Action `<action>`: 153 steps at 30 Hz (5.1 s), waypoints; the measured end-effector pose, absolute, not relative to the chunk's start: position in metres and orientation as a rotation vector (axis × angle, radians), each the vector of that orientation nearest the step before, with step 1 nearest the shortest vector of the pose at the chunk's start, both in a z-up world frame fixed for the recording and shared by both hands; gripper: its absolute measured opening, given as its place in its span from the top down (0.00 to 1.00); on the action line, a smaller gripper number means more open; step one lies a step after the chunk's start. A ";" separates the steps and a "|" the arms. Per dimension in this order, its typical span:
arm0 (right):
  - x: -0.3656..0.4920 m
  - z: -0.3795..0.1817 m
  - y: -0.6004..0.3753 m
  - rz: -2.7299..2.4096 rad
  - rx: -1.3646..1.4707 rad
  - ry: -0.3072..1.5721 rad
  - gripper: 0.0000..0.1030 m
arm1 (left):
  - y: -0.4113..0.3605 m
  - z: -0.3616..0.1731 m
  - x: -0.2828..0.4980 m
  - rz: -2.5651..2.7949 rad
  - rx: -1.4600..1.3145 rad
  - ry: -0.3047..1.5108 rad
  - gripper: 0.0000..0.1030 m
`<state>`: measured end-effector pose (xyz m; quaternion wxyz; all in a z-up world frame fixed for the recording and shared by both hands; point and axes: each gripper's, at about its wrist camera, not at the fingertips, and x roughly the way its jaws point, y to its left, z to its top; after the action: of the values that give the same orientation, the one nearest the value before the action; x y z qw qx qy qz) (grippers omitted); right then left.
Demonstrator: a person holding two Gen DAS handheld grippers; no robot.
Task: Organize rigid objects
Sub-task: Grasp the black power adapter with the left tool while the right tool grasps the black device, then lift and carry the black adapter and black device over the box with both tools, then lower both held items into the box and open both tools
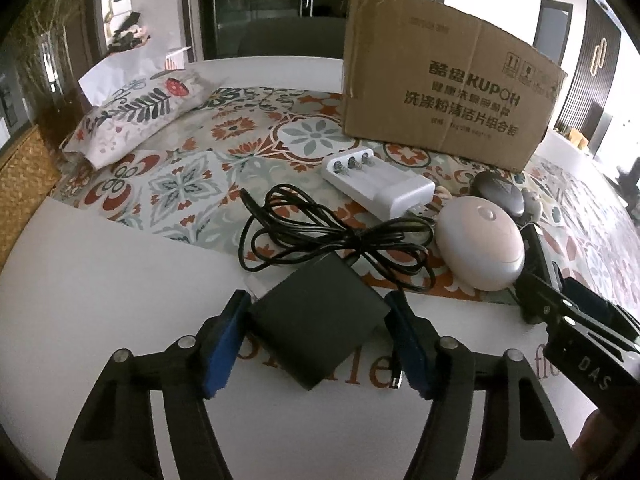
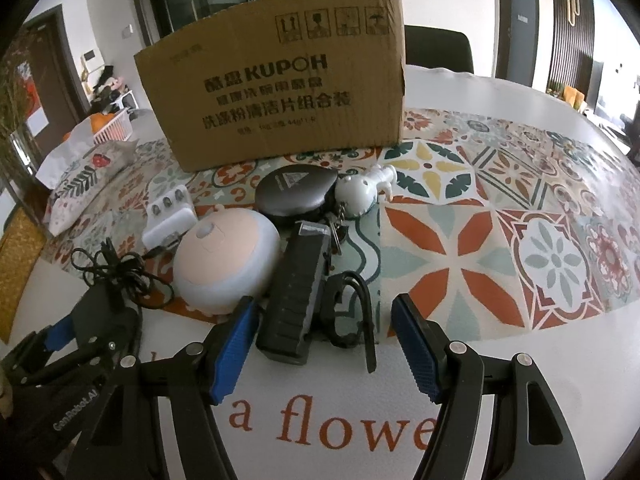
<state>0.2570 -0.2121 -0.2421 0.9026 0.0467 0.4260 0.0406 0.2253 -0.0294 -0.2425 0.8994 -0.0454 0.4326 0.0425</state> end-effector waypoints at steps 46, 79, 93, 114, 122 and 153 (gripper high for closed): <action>0.244 -0.192 -0.203 0.083 0.024 0.801 0.61 | -0.033 -0.188 0.221 0.034 -0.019 0.806 0.35; 0.245 -0.053 -0.199 0.064 0.039 0.560 0.61 | -0.037 -0.054 0.243 -0.065 -0.014 0.599 0.35; 0.267 -0.019 -0.202 0.058 0.045 0.478 0.61 | -0.043 -0.017 0.271 -0.097 -0.011 0.522 0.35; 0.342 0.001 -0.214 0.094 0.046 0.523 0.61 | -0.057 -0.002 0.345 -0.161 -0.021 0.578 0.35; 0.371 -0.003 -0.215 0.098 0.046 0.554 0.63 | -0.061 -0.006 0.381 -0.172 -0.024 0.646 0.35; 0.437 -0.017 -0.236 0.044 0.107 0.699 0.61 | -0.086 -0.010 0.440 -0.127 0.060 0.801 0.21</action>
<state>0.4373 -0.2358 -0.0168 0.9379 0.0524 0.3423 0.0214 0.4400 -0.0860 -0.0097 0.9185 0.0291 0.3895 -0.0618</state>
